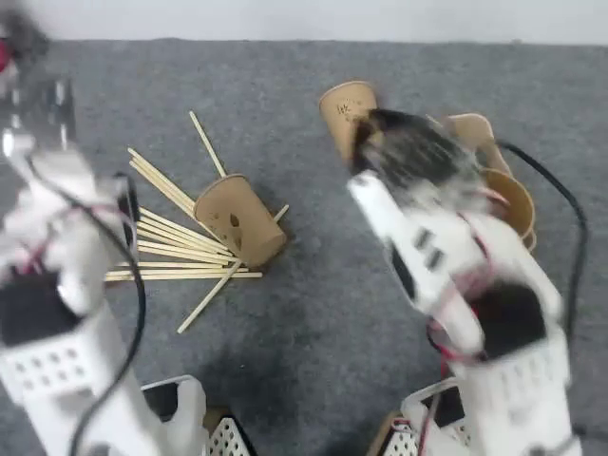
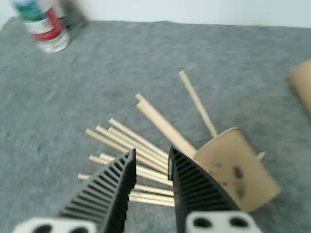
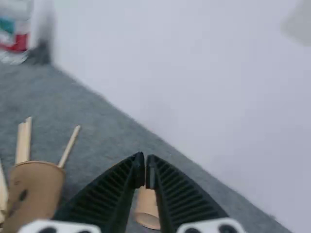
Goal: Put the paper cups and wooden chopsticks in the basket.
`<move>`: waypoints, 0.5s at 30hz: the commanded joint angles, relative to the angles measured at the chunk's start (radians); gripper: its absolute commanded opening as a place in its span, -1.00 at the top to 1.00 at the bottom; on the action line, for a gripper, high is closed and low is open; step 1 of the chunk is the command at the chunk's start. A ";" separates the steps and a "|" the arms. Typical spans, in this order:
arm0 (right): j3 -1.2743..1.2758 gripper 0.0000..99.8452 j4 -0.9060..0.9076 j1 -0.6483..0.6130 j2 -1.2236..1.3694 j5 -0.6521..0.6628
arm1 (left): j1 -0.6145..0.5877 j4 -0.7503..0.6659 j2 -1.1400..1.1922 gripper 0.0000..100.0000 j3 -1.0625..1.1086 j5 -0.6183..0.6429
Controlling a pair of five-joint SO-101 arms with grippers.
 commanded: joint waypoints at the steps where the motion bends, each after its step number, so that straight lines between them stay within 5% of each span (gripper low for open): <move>1: -0.155 0.99 0.039 -0.038 0.208 -0.014 | -0.137 -0.305 -0.316 0.77 0.582 -0.009; 7: -0.187 0.99 0.036 0.012 0.392 -0.014 | -0.281 -0.592 -0.618 0.77 1.076 -0.112; 15: -0.132 0.99 -0.085 0.114 0.438 -0.020 | -0.308 -0.605 -0.893 0.77 1.383 -0.069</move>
